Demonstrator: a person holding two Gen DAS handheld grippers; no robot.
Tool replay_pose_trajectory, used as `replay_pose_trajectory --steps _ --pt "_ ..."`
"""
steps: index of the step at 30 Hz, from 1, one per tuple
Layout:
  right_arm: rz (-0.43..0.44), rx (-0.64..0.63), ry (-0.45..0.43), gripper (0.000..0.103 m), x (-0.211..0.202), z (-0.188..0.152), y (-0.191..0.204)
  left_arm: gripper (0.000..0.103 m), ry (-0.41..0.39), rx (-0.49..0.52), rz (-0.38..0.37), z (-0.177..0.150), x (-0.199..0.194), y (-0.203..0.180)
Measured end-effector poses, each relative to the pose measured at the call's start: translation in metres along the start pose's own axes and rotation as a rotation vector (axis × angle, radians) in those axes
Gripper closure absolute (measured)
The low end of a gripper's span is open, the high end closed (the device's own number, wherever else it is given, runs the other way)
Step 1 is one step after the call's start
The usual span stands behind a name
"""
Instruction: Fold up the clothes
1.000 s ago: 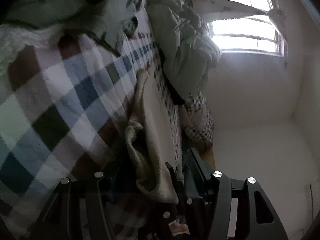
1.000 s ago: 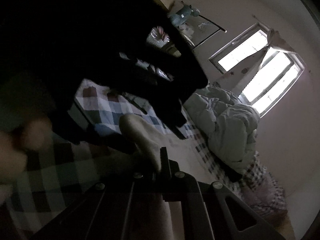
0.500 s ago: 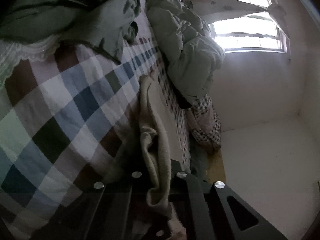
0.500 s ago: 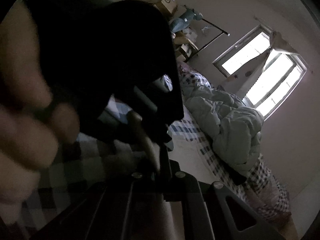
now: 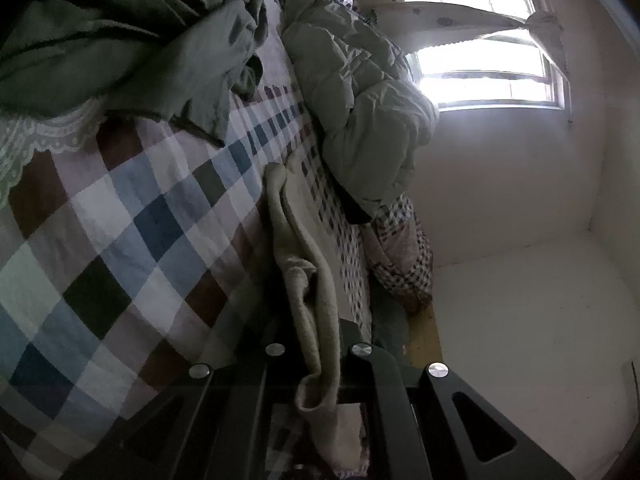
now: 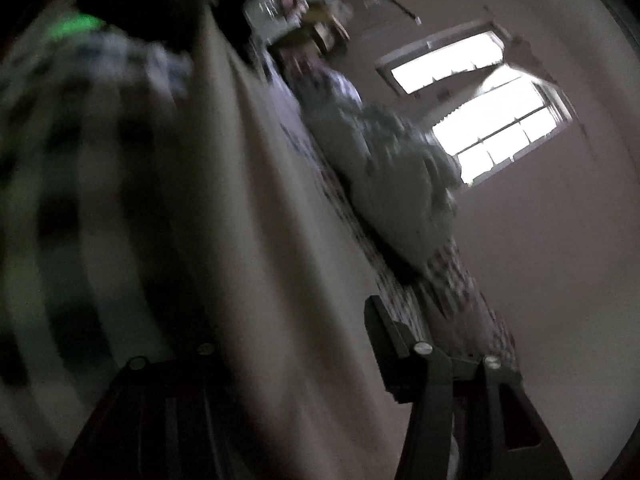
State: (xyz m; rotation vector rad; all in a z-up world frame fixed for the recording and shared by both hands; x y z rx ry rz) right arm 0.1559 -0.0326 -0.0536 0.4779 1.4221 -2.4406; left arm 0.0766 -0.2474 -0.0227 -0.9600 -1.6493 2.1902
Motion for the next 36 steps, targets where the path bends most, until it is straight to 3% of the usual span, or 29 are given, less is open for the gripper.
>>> replay_pose_trajectory --steps 22,33,36 --pt "-0.165 -0.052 0.304 0.047 -0.011 -0.214 -0.113 0.101 -0.028 -0.003 0.046 0.001 0.002 0.000" --pt "-0.187 -0.035 0.385 0.048 -0.022 -0.256 -0.138 0.101 -0.029 0.006 0.072 0.001 0.001 0.000" --pt "-0.180 -0.057 0.371 0.050 -0.028 -0.258 -0.134 0.101 -0.030 0.003 0.076 0.001 0.001 0.000"
Point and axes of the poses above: each gripper's, at about its wrist camera, not at the fingertips, and x roughly the way its jaws point, y to its left, z to its top, the point moved 3 cm from there along x, roughly the way its jaws point, and after that the axes turned 6 degrees about z, right-handed, at the moved point
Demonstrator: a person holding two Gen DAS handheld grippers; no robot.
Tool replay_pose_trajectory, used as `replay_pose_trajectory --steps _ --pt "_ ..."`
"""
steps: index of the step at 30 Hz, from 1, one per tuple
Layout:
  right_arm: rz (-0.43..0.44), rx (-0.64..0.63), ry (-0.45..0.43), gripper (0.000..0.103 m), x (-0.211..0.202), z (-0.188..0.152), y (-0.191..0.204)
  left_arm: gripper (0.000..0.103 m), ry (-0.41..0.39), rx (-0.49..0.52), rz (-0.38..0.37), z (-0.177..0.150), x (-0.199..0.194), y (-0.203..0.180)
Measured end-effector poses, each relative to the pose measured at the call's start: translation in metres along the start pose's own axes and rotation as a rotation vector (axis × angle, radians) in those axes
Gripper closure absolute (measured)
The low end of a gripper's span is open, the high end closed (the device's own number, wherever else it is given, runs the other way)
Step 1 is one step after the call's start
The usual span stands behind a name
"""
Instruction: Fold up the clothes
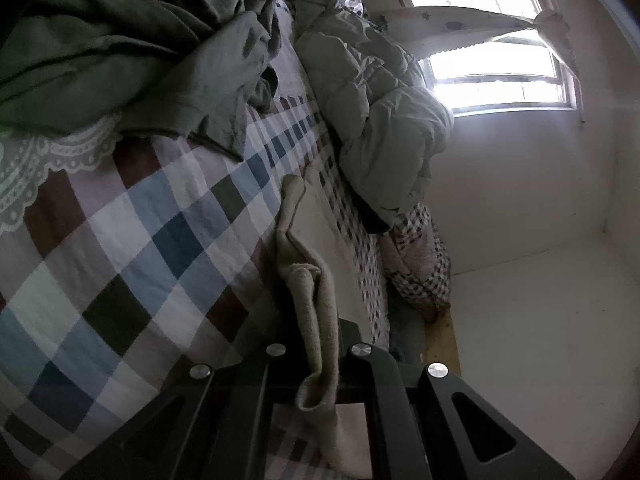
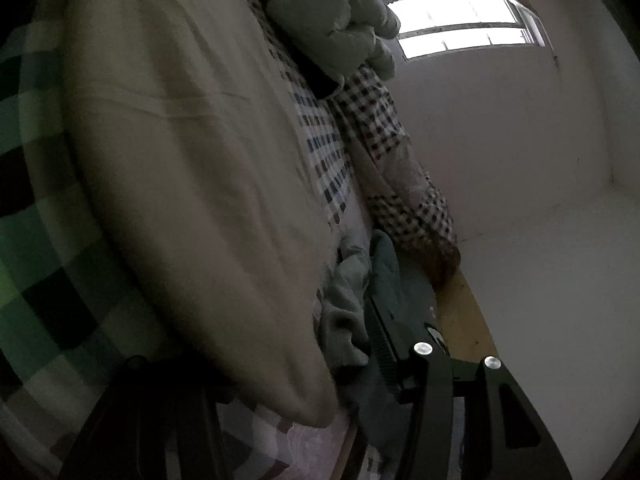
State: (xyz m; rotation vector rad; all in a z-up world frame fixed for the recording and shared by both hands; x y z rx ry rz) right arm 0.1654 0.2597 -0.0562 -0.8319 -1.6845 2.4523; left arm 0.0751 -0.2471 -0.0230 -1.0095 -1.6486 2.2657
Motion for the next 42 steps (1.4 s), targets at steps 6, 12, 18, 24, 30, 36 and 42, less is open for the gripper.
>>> replay_pose_trajectory --steps 6,12,18,24,30,36,42 --pt "0.000 -0.127 -0.054 0.063 -0.012 -0.002 0.014 0.101 0.003 0.001 0.010 0.000 0.000 0.001" --pt "0.040 -0.148 -0.039 0.094 -0.008 -0.003 0.021 0.101 0.006 0.008 0.024 0.001 -0.002 0.002" --pt "0.052 -0.060 -0.019 0.095 -0.007 -0.002 0.006 0.101 0.014 -0.042 0.003 -0.001 -0.005 0.008" --pt "0.050 0.032 -0.036 0.097 -0.024 0.012 -0.029 0.101 -0.013 0.007 0.015 -0.006 -0.020 -0.010" --pt "0.013 0.067 -0.086 0.097 -0.050 0.028 -0.070 0.101 -0.053 0.014 -0.039 -0.003 -0.055 -0.035" --pt "-0.047 0.097 -0.141 0.097 -0.091 0.039 -0.117 0.101 -0.098 0.084 -0.107 -0.004 -0.110 -0.078" --pt "-0.088 0.140 -0.185 0.097 -0.138 0.047 -0.161 0.101 -0.157 0.125 -0.171 -0.009 -0.167 -0.120"
Point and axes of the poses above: each gripper's, at about its wrist camera, not at the fingertips, and x roughly the way its jaws point, y to its left, z to its top, the point moved 3 cm from there along x, roughly the way its jaws point, and after that the axes turned 6 degrees about z, right-handed, at the moved point
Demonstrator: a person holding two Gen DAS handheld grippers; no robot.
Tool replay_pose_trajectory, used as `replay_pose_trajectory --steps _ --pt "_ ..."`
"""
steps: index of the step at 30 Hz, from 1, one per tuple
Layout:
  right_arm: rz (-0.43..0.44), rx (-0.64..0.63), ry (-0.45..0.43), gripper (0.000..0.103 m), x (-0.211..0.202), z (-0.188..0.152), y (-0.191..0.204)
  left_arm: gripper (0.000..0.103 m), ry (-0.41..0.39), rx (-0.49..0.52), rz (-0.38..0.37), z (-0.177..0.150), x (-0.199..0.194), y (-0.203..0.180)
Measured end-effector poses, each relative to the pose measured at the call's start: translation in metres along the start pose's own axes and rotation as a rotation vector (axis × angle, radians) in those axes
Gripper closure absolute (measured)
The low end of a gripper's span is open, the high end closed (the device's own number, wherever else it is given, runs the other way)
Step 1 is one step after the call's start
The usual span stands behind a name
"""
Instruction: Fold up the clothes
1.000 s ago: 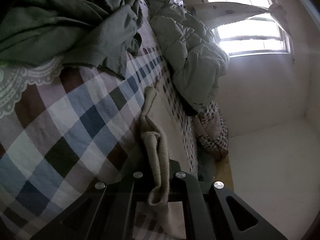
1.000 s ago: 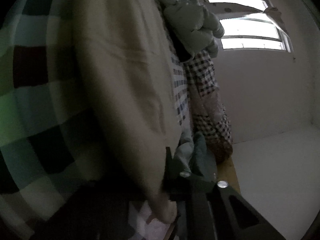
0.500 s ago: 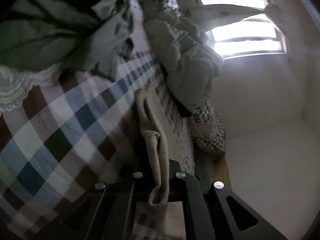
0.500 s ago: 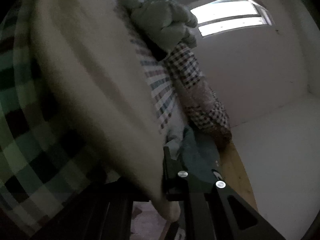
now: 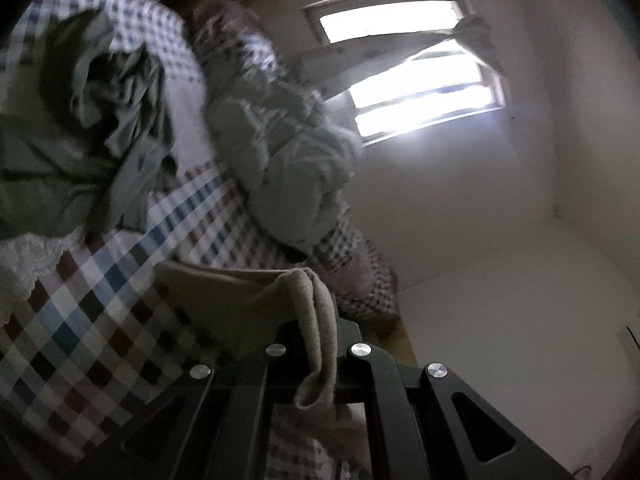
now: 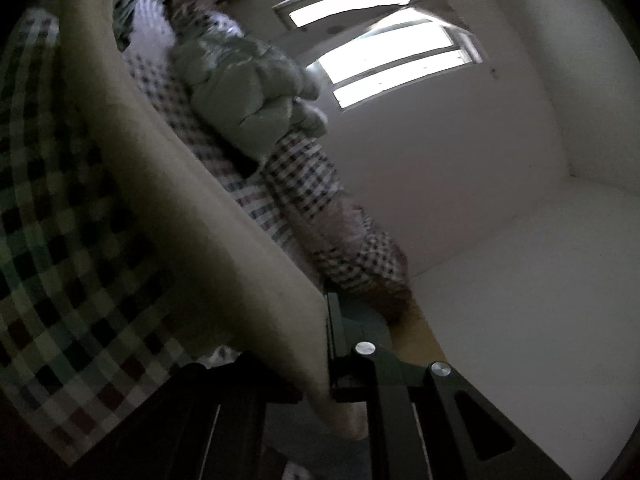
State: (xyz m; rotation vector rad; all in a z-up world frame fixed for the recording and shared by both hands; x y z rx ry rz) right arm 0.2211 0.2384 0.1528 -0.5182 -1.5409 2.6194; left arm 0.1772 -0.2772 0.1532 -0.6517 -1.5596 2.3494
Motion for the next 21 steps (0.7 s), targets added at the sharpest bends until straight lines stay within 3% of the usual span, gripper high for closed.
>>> replay_pose_trajectory --steps 5,11,16,21 --pt "-0.005 0.003 -0.017 0.097 -0.037 0.016 -0.033 0.101 -0.032 0.007 -0.042 0.002 -0.039 -0.035" --pt "0.018 0.006 -0.004 0.097 -0.070 0.026 -0.067 0.101 -0.009 0.010 -0.014 -0.001 -0.052 -0.048" --pt "0.122 0.027 0.040 0.097 -0.057 0.029 -0.072 0.101 0.049 -0.038 0.095 0.004 -0.010 -0.025" --pt "0.242 0.024 0.093 0.097 0.007 0.035 -0.055 0.101 0.090 -0.047 0.223 0.011 0.058 0.005"
Point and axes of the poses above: each gripper's, at about its wrist camera, not at the fingertips, and x roughly the way its jaws point, y to its left, z to its top, the point moved 3 cm from there along x, roughly the way its jaws point, and after that the axes turned 6 degrees about z, right-handed, at the moved point
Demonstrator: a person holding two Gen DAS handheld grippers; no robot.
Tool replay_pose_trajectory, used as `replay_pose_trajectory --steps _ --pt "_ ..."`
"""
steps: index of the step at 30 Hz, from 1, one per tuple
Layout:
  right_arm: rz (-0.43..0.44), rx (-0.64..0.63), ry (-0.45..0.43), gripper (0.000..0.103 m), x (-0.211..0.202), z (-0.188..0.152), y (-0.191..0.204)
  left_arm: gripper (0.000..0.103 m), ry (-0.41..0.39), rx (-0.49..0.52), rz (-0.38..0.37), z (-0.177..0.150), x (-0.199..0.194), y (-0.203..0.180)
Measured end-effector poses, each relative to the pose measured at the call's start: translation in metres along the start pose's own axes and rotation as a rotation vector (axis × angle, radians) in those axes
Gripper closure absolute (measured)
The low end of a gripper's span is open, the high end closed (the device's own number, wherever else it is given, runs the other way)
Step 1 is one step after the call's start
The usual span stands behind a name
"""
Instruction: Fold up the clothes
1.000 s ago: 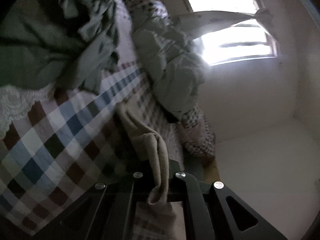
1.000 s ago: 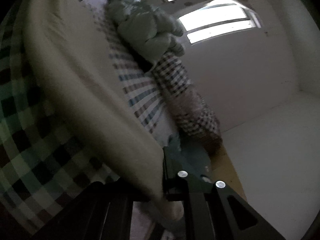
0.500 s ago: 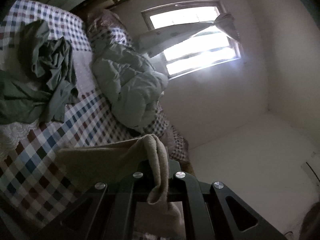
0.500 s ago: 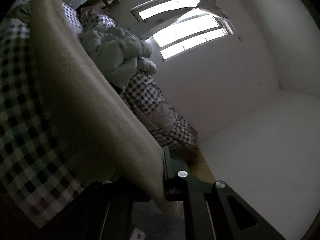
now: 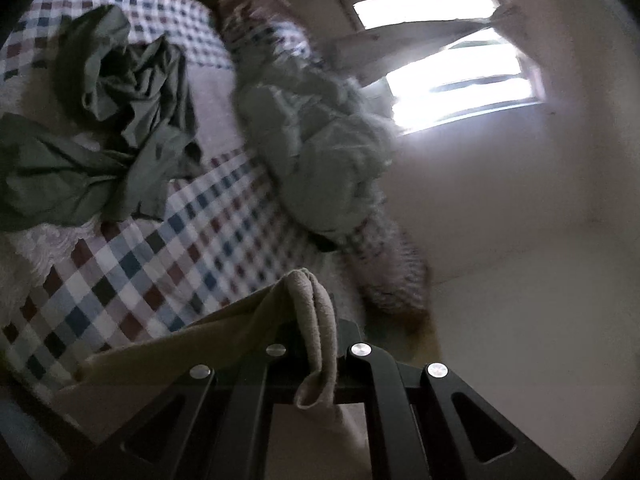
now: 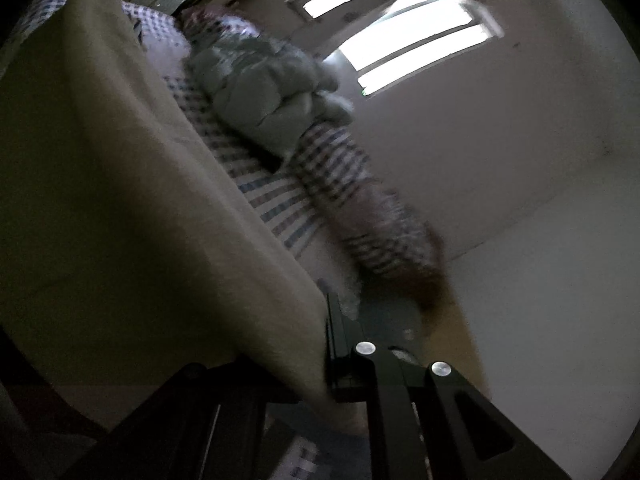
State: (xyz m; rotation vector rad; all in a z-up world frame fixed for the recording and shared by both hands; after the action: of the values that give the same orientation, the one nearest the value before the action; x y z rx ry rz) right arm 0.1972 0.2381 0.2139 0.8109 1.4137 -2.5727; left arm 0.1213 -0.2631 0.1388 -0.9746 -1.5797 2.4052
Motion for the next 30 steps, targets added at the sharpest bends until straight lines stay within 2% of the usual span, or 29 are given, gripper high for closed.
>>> replay_pose_trajectory --steps 4,10,14,19,23,26,28,30 --pt "0.072 0.001 0.050 0.097 0.068 0.006 0.003 0.101 0.021 0.044 0.128 0.012 0.064 0.000" --pt "0.168 -0.005 0.131 0.097 0.148 0.004 0.013 0.101 0.063 0.094 0.255 0.027 0.135 -0.003" --pt "0.277 -0.013 0.187 0.097 0.201 0.003 0.016 0.101 0.097 0.159 0.386 0.031 0.181 0.007" --pt "0.419 -0.059 0.243 0.097 0.261 -0.002 0.033 0.100 0.160 0.164 0.478 0.035 0.223 0.030" --pt "0.533 -0.018 0.293 0.096 0.299 -0.008 0.037 0.100 0.215 0.102 0.461 0.041 0.236 0.047" --pt "0.650 0.125 0.329 0.087 0.319 -0.017 0.024 0.098 0.233 0.058 0.400 0.045 0.233 0.052" --pt "0.700 0.247 0.334 0.067 0.328 -0.022 0.009 0.097 0.221 0.051 0.342 0.045 0.227 0.052" --pt "0.681 0.397 0.292 0.054 0.329 -0.029 -0.015 0.095 0.196 0.039 0.276 0.045 0.218 0.054"
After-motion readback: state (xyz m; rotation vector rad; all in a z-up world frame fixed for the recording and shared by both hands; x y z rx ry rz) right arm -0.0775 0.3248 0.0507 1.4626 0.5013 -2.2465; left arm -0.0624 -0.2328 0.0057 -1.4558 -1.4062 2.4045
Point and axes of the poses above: each gripper's, at about its wrist camera, not at the fingertips, and x roughly the way its jaws point, y to its left, z to its top, the point moved 3 cm from there along x, roughly the way its jaws point, and after that the axes turned 6 degrees about z, right-handed, at the moved point
